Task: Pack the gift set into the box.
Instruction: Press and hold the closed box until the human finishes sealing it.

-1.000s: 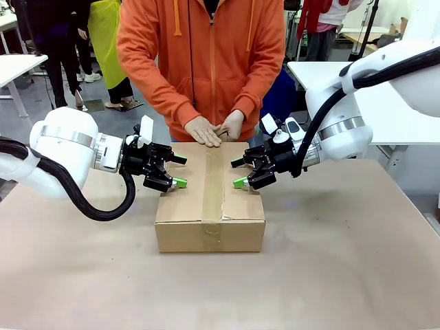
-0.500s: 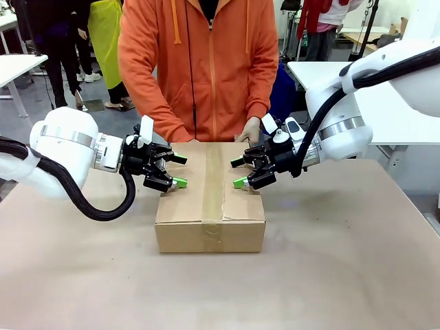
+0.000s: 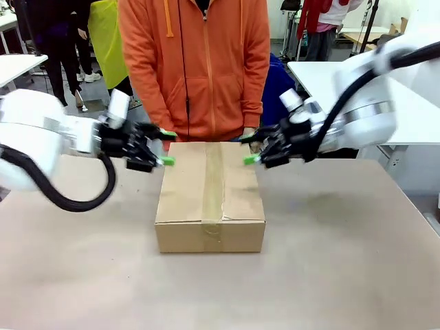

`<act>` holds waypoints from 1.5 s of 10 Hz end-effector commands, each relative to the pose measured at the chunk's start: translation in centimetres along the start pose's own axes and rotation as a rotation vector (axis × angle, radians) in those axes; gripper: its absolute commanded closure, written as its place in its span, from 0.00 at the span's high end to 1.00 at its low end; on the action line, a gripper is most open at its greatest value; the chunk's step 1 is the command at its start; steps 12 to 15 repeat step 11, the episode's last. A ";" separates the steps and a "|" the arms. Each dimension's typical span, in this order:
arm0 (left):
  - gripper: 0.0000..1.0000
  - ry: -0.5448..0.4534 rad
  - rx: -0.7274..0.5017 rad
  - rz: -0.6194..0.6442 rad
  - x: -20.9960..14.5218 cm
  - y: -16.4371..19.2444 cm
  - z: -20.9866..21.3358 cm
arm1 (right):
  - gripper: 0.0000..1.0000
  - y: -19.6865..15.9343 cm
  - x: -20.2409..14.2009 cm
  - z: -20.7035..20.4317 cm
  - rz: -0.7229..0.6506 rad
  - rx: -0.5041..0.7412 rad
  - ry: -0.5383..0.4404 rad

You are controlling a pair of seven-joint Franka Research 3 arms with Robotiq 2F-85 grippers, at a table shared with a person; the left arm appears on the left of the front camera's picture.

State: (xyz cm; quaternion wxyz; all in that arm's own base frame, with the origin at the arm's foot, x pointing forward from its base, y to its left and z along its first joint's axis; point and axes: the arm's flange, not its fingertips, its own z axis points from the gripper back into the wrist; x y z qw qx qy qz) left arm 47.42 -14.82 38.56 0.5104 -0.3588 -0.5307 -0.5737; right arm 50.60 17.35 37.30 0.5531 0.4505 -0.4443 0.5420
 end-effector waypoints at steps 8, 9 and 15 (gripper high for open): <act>1.00 -0.298 0.377 0.017 1.3 -5.9 19.0 | 1.00 9.8 0.8 18.3 0.052 -0.394 -0.288; 1.00 -0.298 0.377 0.017 1.3 -5.9 19.0 | 1.00 9.8 0.8 18.3 0.052 -0.394 -0.288; 1.00 -0.298 0.377 0.017 1.3 -5.9 19.0 | 1.00 9.8 0.8 18.3 0.052 -0.394 -0.288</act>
